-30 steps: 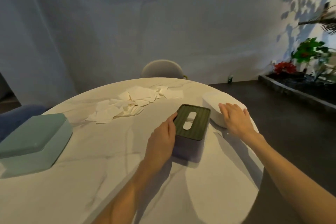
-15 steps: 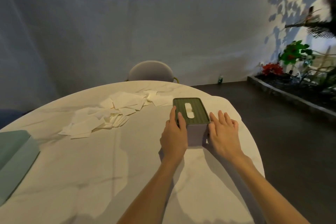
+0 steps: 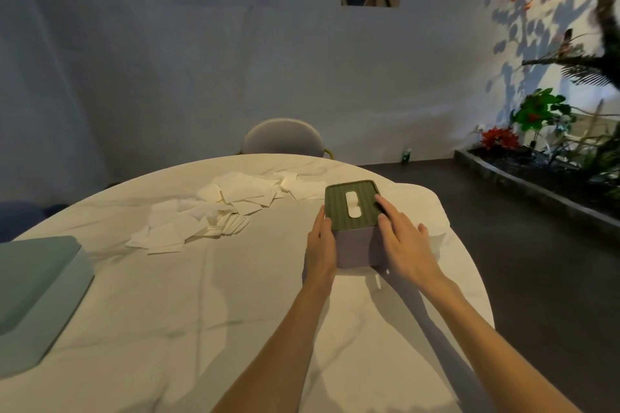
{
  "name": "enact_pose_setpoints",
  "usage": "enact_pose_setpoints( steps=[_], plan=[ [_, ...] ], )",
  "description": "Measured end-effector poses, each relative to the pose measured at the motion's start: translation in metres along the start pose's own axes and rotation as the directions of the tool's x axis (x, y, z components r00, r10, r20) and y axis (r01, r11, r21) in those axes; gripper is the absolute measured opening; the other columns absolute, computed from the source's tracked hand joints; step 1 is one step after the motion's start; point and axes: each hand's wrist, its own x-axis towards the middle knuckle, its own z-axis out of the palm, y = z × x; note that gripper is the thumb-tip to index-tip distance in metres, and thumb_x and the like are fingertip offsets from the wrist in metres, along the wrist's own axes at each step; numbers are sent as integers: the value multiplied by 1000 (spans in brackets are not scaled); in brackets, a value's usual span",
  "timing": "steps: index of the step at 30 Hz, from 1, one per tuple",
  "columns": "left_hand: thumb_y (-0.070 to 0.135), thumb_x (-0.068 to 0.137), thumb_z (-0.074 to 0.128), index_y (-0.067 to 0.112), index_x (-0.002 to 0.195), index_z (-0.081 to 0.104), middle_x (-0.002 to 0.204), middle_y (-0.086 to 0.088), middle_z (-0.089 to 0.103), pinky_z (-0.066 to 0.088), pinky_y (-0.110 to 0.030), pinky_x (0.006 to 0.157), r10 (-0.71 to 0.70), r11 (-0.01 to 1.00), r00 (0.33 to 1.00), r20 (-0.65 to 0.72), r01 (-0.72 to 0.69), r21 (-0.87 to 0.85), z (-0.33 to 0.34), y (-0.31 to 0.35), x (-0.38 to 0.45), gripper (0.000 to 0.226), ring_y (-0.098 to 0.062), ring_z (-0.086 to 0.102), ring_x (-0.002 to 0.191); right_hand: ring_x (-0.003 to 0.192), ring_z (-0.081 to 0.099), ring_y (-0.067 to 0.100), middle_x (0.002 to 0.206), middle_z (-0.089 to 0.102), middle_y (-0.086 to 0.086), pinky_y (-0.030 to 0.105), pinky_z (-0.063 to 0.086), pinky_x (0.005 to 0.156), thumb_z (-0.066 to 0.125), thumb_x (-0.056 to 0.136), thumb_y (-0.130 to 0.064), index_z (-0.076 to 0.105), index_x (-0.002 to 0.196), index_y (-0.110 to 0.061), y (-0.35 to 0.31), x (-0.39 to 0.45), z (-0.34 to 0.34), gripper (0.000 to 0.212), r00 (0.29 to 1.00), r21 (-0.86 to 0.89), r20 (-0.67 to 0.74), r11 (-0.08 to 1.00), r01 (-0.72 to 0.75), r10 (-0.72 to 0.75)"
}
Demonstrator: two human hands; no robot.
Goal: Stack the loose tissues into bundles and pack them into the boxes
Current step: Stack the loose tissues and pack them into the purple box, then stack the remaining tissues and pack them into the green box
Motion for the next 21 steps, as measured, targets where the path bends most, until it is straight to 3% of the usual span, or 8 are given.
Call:
enact_pose_setpoints(
  steps=[4, 7, 11, 13, 16, 21],
  plan=[
    [81, 85, 28, 51, 139, 54, 131, 12, 67, 58, -45, 99, 3, 996, 997, 74, -9, 86, -6, 5, -9, 67, -13, 66, 115, 150, 24, 22, 164, 29, -2, 56, 6, 123, 24, 110, -43, 34, 155, -36, -2, -6, -2, 47, 999, -184, 40, 983, 7, 0],
    [73, 97, 35, 35, 144, 50, 138, 12, 57, 49, -42, 107, -54, 982, 997, 57, 43, 183, -30, 24, -27, 62, -16, 56, 125, 152, 22, 28, 166, 25, 3, 54, 10, 124, 25, 105, -55, 32, 156, -31, -5, -8, -6, 57, 999, -214, 48, 977, -7, 18],
    [55, 102, 52, 26, 138, 54, 134, 3, 60, 53, -36, 99, 114, 881, 993, -22, -91, 465, -106, 44, -23, 47, -14, 57, 106, 150, 27, 26, 164, 30, 0, 52, 22, 125, 28, 97, -65, 41, 151, -28, -41, -14, 3, 66, 987, -241, -25, 960, 146, -156],
    [53, 100, 56, 21, 134, 59, 131, 1, 63, 52, -37, 98, 194, 743, 980, -40, -120, 659, -153, 50, -25, 46, -17, 61, 107, 150, 28, 25, 164, 30, -3, 51, 27, 123, 34, 99, -64, 42, 150, -31, -67, -20, 19, 62, 964, -212, 32, 941, 263, -262],
    [45, 99, 59, 17, 132, 60, 134, -3, 61, 50, -39, 100, 270, 437, 962, -53, -73, 897, -224, 56, -38, 43, -26, 61, 116, 149, 31, 22, 162, 34, -2, 48, 28, 122, 37, 101, -60, 43, 150, -28, -110, -34, 47, 59, 907, -94, 164, 909, 405, -388],
    [44, 100, 54, 9, 137, 54, 138, -15, 55, 42, -45, 105, 374, -1, 920, -118, 128, 992, -315, 70, -64, 51, -34, 49, 127, 143, 40, 22, 158, 43, -1, 41, 30, 121, 38, 102, -59, 47, 148, -24, -158, -58, 85, 59, 833, -1, 287, 869, 494, -473]
  ],
)
